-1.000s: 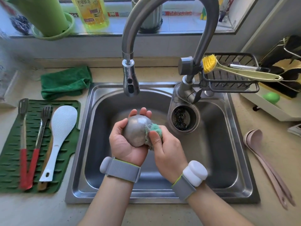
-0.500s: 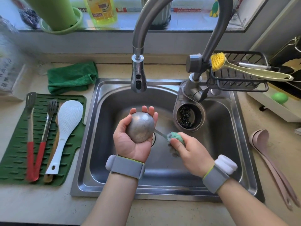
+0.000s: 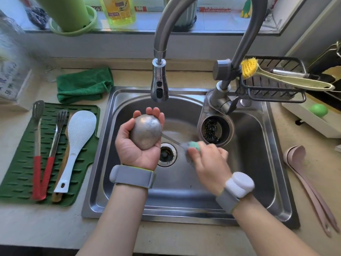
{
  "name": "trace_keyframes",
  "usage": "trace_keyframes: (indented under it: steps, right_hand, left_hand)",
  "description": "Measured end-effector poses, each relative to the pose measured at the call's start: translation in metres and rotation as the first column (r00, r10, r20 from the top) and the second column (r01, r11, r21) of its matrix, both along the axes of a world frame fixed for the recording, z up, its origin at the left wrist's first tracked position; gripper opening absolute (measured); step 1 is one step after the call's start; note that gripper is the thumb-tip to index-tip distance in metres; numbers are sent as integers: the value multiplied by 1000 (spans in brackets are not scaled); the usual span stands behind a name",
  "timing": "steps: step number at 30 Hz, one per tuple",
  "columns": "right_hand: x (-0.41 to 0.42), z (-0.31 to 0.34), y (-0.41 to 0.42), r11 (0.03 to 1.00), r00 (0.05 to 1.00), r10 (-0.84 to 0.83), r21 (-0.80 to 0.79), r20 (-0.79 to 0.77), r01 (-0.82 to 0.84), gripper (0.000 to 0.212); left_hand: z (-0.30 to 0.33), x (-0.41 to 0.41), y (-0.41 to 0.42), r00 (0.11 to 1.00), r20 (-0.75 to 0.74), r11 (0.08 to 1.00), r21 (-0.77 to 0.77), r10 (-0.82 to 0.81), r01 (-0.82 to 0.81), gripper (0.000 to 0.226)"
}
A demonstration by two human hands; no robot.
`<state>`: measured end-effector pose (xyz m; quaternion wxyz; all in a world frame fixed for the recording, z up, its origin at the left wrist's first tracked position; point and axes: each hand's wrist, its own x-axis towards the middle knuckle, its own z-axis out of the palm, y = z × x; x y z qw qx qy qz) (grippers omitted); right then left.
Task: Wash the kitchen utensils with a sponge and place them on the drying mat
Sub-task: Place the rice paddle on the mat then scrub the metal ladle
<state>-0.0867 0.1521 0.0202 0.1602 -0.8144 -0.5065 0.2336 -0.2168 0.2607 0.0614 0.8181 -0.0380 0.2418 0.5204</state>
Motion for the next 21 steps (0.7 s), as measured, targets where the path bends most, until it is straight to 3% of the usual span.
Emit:
trace_keyframes:
  steps: [2, 5, 7, 10, 12, 15, 19, 21]
  right_hand:
    - [-23, 16, 24, 989, 999, -8, 146, -41, 14, 50]
    - [-29, 23, 33, 981, 993, 13, 194, -114, 10, 42]
    - [-9, 4, 10, 996, 998, 20, 85, -64, -14, 41]
    - [11, -17, -21, 993, 992, -91, -81, -89, 84, 37]
    - [6, -13, -19, 992, 990, -104, 64, -90, 110, 36]
    - [-10, 16, -10, 874, 954, -155, 416, -255, 253, 31]
    - [-24, 34, 21, 805, 852, -6, 502, -523, 314, 32]
    - [-45, 37, 32, 836, 895, 92, 521, -437, 168, 36]
  left_hand:
    - [-2, 10, -8, 999, 15, 998, -30, -46, 46, 16]
    - [-2, 12, -13, 998, 20, 998, -36, -59, 59, 16]
    - [-3, 5, -9, 999, 14, 999, -26, -31, 31, 17]
    - [-5, -2, -2, 1000, 4, 1000, -30, -2, 2, 17]
    - [-7, -2, -2, 1000, -9, 998, -59, 8, -8, 14]
    - [-8, -2, 0, 999, -48, 992, -128, 13, -19, 14]
    - [-4, 10, -3, 987, -118, 985, -147, -110, 92, 15]
    - [-3, 17, -14, 962, -98, 962, -125, -255, 242, 20]
